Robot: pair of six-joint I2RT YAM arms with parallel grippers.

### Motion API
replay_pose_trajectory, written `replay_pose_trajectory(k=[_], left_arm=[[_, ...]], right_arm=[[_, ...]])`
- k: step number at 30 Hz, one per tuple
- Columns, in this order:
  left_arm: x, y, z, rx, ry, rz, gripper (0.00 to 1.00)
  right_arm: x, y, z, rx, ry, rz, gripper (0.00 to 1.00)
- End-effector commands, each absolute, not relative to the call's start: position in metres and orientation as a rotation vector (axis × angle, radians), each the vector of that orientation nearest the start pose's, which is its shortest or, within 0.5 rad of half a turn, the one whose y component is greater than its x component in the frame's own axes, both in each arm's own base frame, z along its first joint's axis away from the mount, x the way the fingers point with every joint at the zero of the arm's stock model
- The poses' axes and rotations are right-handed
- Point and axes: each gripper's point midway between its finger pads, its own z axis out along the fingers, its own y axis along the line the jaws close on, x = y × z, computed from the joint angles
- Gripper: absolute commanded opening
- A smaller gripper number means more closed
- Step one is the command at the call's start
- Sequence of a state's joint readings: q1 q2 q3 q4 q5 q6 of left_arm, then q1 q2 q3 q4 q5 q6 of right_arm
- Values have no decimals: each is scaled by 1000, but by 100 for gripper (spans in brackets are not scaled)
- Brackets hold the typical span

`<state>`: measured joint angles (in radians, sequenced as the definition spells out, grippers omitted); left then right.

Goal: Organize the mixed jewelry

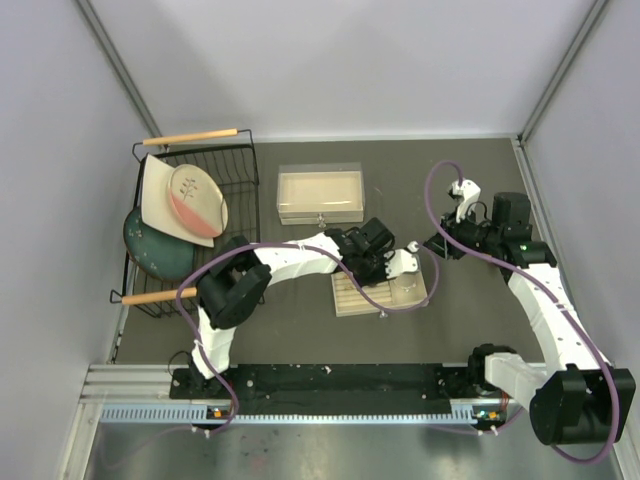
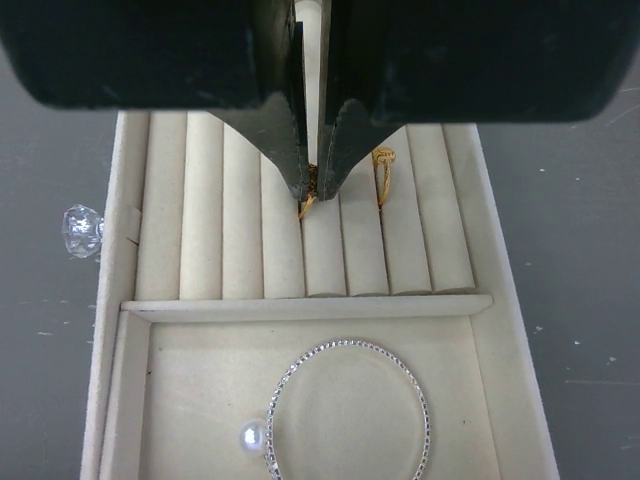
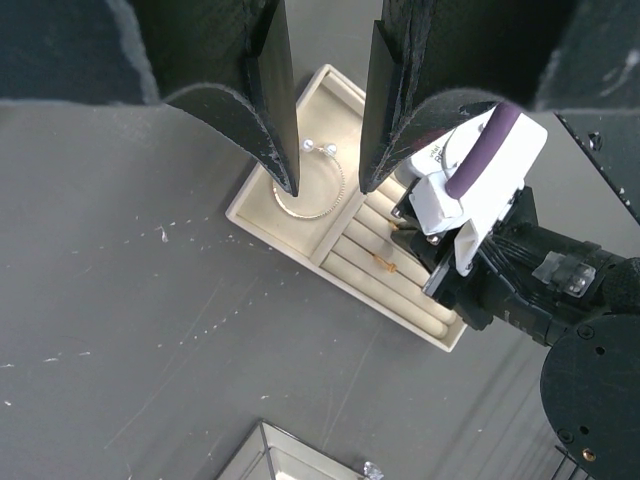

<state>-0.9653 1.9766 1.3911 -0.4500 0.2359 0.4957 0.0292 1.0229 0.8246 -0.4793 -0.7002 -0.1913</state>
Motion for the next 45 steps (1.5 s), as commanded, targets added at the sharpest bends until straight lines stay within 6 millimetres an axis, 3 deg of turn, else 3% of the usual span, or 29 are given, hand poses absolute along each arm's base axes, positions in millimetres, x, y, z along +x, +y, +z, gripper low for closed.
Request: replay_pose_trajectory(k=[1, 5, 9, 11, 19, 25, 29, 37, 38, 42, 45], left_arm=[[233, -383, 37, 1833, 1923, -475, 0], [232, -382, 39, 1828, 1918, -471, 4], [237, -384, 51, 1808, 1891, -458, 26], [240, -385, 58, 1793, 1878, -446, 32], [254, -386, 105, 1705, 1798, -417, 50], [260, -375, 152, 1565, 1768, -494, 54], [266, -346, 187, 1442, 1740, -537, 57], [299, -274, 229, 1150, 1790, -604, 63], [309, -261, 237, 1095, 1796, -591, 63], [325, -238, 260, 951, 1816, -616, 66], [341, -221, 277, 838, 1832, -624, 69]], right_arm=[[280, 110, 189, -611, 2020, 652, 31], [280, 110, 189, -611, 2019, 651, 31], [280, 109, 188, -603, 2029, 645, 31], [279, 108, 187, -603, 2031, 639, 31], [275, 103, 190, -631, 2036, 589, 32], [260, 92, 179, -776, 2085, 514, 33], [250, 84, 166, -875, 2114, 453, 38], [229, 89, 157, -1019, 2069, 465, 48], [226, 89, 155, -1042, 2070, 464, 53], [216, 99, 147, -1149, 2062, 468, 74], [206, 112, 135, -1275, 2048, 452, 73]])
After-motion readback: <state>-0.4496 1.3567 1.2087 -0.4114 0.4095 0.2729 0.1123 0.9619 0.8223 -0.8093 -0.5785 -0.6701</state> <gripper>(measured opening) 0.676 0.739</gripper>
